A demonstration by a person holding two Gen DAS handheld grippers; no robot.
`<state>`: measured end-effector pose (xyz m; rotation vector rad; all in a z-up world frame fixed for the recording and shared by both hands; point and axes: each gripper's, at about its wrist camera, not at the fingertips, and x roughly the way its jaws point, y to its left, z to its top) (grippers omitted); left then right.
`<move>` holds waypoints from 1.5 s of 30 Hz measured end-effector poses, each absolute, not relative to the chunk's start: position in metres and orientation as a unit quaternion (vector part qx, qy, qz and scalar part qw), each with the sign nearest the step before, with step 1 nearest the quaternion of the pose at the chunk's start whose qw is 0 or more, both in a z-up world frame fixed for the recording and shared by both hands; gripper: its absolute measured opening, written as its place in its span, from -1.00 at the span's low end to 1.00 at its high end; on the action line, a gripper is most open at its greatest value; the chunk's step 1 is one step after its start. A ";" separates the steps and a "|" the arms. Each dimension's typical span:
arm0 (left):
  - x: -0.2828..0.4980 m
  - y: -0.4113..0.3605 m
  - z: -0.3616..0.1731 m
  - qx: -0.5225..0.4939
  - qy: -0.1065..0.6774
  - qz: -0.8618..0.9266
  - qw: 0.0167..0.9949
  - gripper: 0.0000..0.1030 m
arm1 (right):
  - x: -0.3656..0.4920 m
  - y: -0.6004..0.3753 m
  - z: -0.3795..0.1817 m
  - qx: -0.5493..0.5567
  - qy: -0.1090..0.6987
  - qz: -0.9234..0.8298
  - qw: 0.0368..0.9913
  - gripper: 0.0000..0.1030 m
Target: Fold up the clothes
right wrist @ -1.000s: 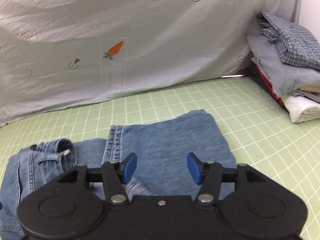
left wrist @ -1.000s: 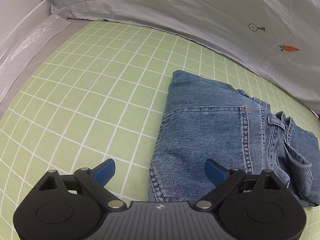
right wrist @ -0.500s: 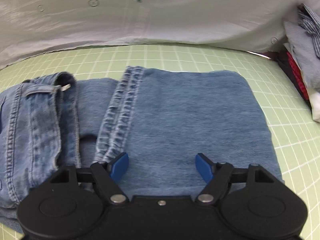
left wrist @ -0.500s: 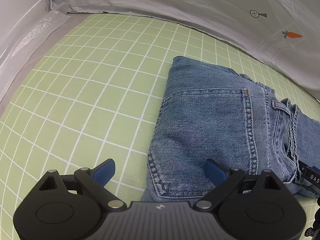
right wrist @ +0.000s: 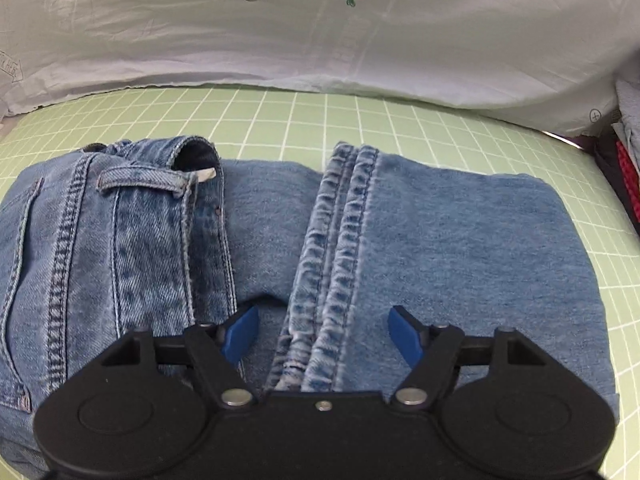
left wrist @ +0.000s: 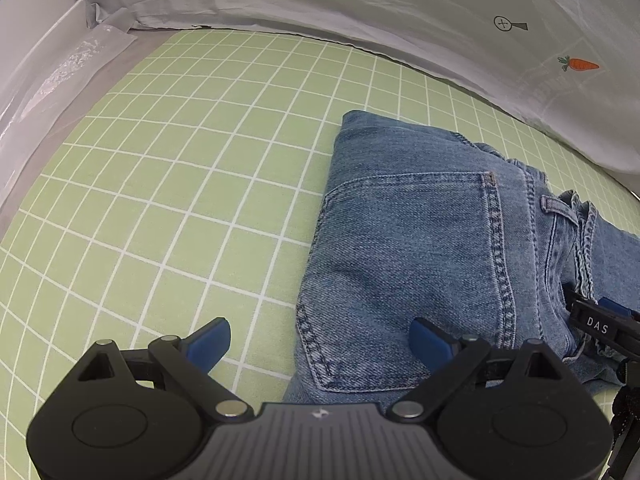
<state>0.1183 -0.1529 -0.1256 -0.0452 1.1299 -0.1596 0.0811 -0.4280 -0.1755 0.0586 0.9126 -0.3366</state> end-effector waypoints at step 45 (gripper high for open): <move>0.151 -0.149 -0.149 -0.129 0.553 -0.154 0.809 0.60 | 0.011 -0.490 -0.140 0.071 0.438 -0.300 0.845 0.73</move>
